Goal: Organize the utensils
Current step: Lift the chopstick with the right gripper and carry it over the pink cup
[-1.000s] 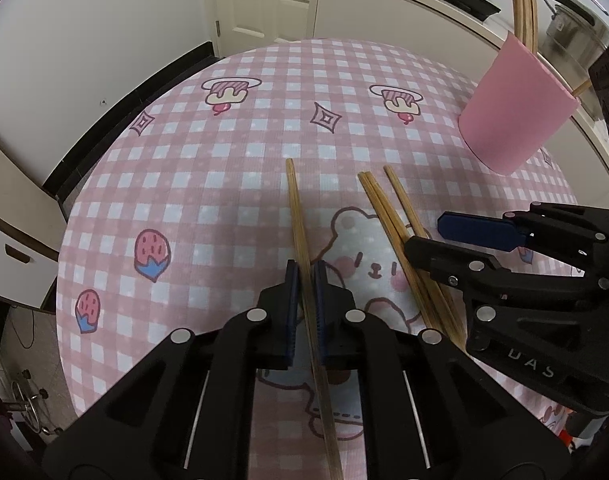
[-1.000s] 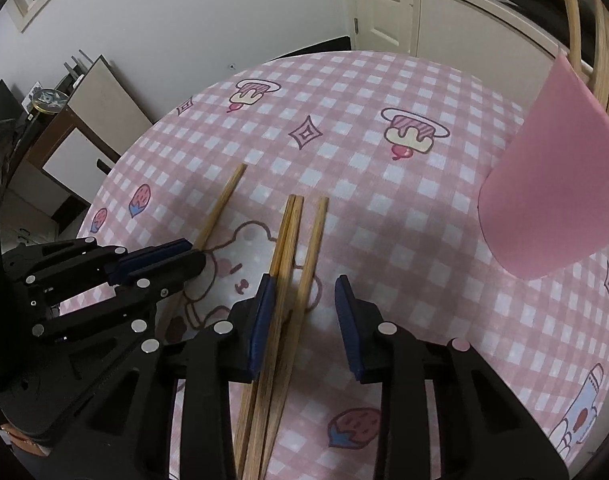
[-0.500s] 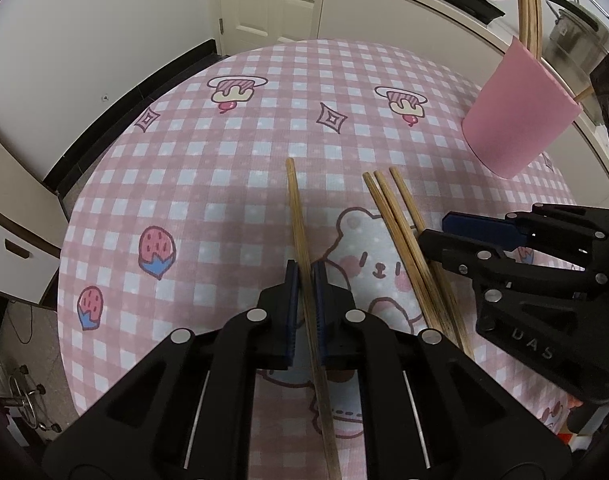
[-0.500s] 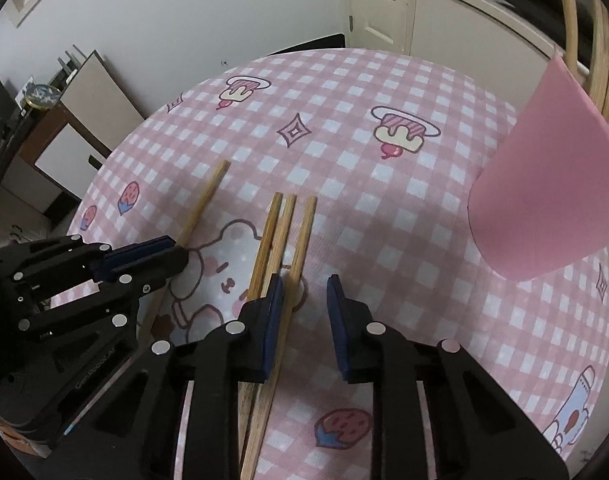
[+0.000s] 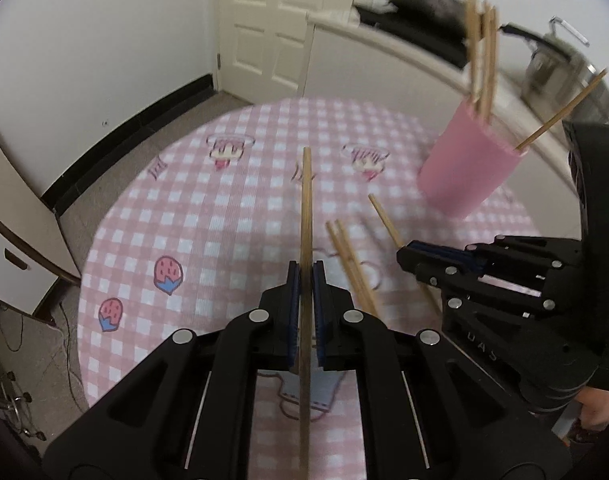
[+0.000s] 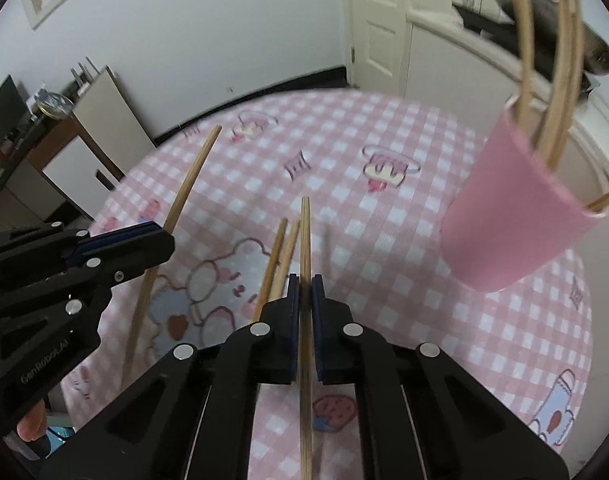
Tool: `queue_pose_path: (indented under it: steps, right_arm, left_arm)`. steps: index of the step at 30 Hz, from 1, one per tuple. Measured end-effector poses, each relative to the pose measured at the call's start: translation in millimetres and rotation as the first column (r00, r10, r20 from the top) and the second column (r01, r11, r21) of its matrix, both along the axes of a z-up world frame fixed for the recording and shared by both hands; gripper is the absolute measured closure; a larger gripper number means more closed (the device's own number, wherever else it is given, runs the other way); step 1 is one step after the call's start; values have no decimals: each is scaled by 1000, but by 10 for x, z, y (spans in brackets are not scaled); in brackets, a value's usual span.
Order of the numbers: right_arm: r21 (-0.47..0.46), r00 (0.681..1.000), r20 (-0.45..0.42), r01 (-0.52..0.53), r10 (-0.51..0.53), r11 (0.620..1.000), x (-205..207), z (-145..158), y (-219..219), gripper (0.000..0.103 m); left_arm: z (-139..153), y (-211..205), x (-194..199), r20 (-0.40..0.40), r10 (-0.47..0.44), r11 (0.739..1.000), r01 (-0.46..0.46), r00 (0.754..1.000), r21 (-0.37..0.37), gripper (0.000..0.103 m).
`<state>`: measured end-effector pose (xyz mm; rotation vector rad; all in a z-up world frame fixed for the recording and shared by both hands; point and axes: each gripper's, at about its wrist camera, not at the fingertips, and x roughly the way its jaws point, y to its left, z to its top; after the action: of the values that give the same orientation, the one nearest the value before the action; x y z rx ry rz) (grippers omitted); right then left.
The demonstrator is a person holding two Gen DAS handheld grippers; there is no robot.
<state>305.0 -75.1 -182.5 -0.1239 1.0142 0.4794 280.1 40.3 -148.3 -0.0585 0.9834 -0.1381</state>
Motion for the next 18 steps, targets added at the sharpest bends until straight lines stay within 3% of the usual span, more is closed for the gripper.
queue_pose_path:
  steps: [6,11,18]
  right_arm:
    - [78,995,100,-1,-7,997,-206,467,-177,99]
    - [145,980,196,3,-32,989,-401,862,-416,99]
    - [199,945,316,16,-80,980,-616,1255,-750,99]
  left_arm:
    - [539,-90,-292,121,-16,999,20,993,-32,96]
    - [1001,-213,-556,236,-18,998,33,972,-57,96]
    - [1314,-466,-720,335,-25,996,51,942,-68,96]
